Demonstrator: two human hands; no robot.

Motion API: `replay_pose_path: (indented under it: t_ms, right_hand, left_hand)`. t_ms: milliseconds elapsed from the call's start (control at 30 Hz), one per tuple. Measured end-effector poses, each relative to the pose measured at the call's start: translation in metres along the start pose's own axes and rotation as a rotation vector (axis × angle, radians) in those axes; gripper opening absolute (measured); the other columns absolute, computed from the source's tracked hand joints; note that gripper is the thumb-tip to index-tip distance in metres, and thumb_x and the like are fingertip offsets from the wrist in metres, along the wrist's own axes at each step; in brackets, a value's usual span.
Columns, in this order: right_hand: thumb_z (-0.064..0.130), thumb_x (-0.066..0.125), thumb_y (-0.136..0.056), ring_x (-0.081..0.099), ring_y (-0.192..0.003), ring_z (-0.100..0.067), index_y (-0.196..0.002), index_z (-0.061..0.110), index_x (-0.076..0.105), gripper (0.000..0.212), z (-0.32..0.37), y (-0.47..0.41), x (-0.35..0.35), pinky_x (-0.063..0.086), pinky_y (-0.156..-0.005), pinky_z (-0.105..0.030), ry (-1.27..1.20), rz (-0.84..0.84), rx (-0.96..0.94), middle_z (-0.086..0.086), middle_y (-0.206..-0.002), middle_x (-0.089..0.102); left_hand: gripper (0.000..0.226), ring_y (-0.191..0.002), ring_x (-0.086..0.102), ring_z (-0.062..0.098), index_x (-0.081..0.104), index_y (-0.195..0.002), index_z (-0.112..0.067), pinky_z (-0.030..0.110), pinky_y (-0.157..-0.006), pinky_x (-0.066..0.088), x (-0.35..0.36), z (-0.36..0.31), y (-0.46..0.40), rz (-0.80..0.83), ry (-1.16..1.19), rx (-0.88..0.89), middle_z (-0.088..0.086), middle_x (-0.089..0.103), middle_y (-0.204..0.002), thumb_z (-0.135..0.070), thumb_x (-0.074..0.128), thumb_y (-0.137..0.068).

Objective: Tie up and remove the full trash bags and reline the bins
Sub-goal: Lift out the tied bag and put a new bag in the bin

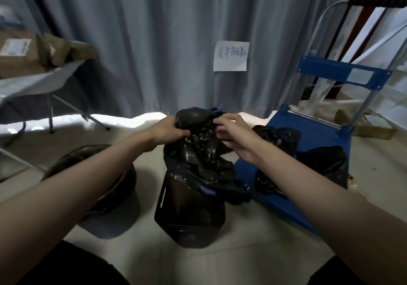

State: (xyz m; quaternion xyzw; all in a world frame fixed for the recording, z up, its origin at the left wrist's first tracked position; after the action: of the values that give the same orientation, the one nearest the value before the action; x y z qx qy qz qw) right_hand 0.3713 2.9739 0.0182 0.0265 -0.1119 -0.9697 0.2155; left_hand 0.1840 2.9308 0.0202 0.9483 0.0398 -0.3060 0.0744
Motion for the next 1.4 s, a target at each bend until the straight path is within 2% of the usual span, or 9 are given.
replay_pose_path:
  t_ms: [100, 233, 500, 667, 767, 933, 1100, 1267, 1400]
  right_hand:
    - [0.049, 0.075, -0.080, 0.066, -0.096, -0.007, -0.136, 0.039, 0.039, 0.068, -0.010, 0.013, 0.014, 0.048, -0.073, -0.022, 0.272, 0.160, -0.069, 0.005, -0.114, 0.067]
    - [0.038, 0.090, -0.064, 0.051, -0.126, -0.010, -0.152, 0.037, 0.022, 0.111, -0.037, 0.014, 0.039, 0.039, -0.108, -0.026, 0.603, 0.322, -0.162, 0.006, -0.139, 0.051]
    - [0.019, 0.062, -0.090, 0.058, -0.105, -0.022, -0.116, 0.010, 0.063, 0.028, -0.093, -0.015, 0.033, 0.037, -0.073, -0.023, 0.960, 0.174, -0.009, -0.006, -0.105, 0.061]
    - [0.038, 0.072, -0.085, 0.057, -0.114, -0.025, -0.131, 0.008, 0.052, 0.059, -0.146, -0.021, 0.034, 0.049, -0.090, -0.031, 1.035, 0.426, 0.319, -0.010, -0.130, 0.059]
    - [0.042, 0.076, -0.081, 0.050, -0.125, -0.027, -0.146, 0.005, 0.030, 0.088, -0.161, -0.025, 0.035, 0.047, -0.093, -0.032, 1.045, 0.329, 0.296, -0.013, -0.141, 0.046]
    - [0.044, 0.075, -0.080, 0.049, -0.122, -0.020, -0.148, 0.018, 0.029, 0.086, -0.156, -0.035, 0.028, 0.045, -0.096, -0.032, 0.688, 0.257, 0.194, -0.002, -0.138, 0.041]
    - [0.076, 0.069, -0.062, 0.059, -0.099, -0.018, -0.114, 0.025, 0.058, 0.073, -0.147, -0.036, 0.022, 0.046, -0.073, -0.026, 0.904, 0.354, 0.028, -0.002, -0.118, 0.056]
    - [0.051, 0.078, -0.074, 0.060, -0.095, -0.015, -0.106, 0.023, 0.056, 0.048, -0.151, -0.026, 0.014, 0.054, -0.082, -0.036, 1.096, 0.414, -0.057, 0.003, -0.104, 0.062]
    - [0.030, 0.072, -0.084, 0.058, -0.089, -0.020, -0.091, 0.020, 0.059, 0.018, -0.167, -0.032, 0.005, 0.052, -0.082, -0.041, 1.220, 0.360, -0.081, -0.001, -0.093, 0.063]
  left_hand:
    - [0.021, -0.094, 0.071, 0.025, 0.067, -0.108, -0.017, 0.041, -0.085, 0.059, -0.005, 0.025, 0.001, -0.043, 0.104, -0.160, 0.008, 0.074, -0.102, -0.018, 0.058, -0.089]
    - [0.031, -0.095, 0.068, 0.024, 0.065, -0.114, -0.016, 0.040, -0.085, 0.055, 0.012, 0.033, 0.009, -0.010, 0.262, -0.282, 0.006, 0.073, -0.105, -0.029, 0.046, -0.093]
    - [0.090, -0.097, 0.067, 0.024, 0.040, -0.138, -0.015, 0.042, -0.090, 0.056, 0.040, 0.059, 0.016, 0.076, 0.015, -0.323, 0.006, 0.065, -0.118, -0.067, 0.057, -0.067]
    - [0.099, -0.119, 0.054, 0.020, 0.024, -0.151, -0.026, 0.029, -0.101, 0.044, 0.057, 0.065, 0.015, 0.348, -0.288, -0.070, 0.002, 0.049, -0.140, -0.051, 0.080, -0.073]
    - [0.111, -0.120, 0.053, 0.018, 0.021, -0.149, -0.034, 0.034, -0.106, 0.042, 0.080, 0.076, 0.014, 0.545, -0.483, -0.018, -0.003, 0.053, -0.135, -0.050, 0.087, -0.062]
    - [0.081, -0.114, 0.058, 0.029, 0.038, -0.135, -0.022, 0.040, -0.096, 0.048, 0.104, 0.109, 0.003, 0.493, -0.658, -0.085, 0.008, 0.059, -0.126, -0.046, 0.081, -0.070]
    - [0.028, -0.107, 0.061, 0.031, 0.060, -0.117, -0.013, 0.034, -0.085, 0.045, 0.094, 0.123, -0.011, 0.369, -0.708, 0.001, 0.012, 0.065, -0.114, -0.025, 0.059, -0.092]
    - [0.031, -0.105, 0.057, 0.031, 0.067, -0.110, -0.010, 0.038, -0.086, 0.047, 0.074, 0.137, -0.017, 0.157, -0.871, 0.017, 0.011, 0.053, -0.113, -0.033, 0.057, -0.092]
    - [0.047, -0.103, 0.061, 0.027, 0.066, -0.110, -0.014, 0.036, -0.084, 0.048, 0.075, 0.148, -0.018, 0.391, -1.008, -0.045, 0.005, 0.060, -0.116, -0.050, 0.071, -0.080]
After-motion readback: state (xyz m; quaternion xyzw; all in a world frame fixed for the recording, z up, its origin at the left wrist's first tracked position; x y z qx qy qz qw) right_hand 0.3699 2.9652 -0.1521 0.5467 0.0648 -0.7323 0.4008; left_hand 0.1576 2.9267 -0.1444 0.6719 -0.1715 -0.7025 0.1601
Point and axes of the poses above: each hand's wrist, its own y-axis away from the middle knuckle, its own x-axis out of the palm, z = x × y, the point moved 3 cm from there along -y, towards the middle knuckle
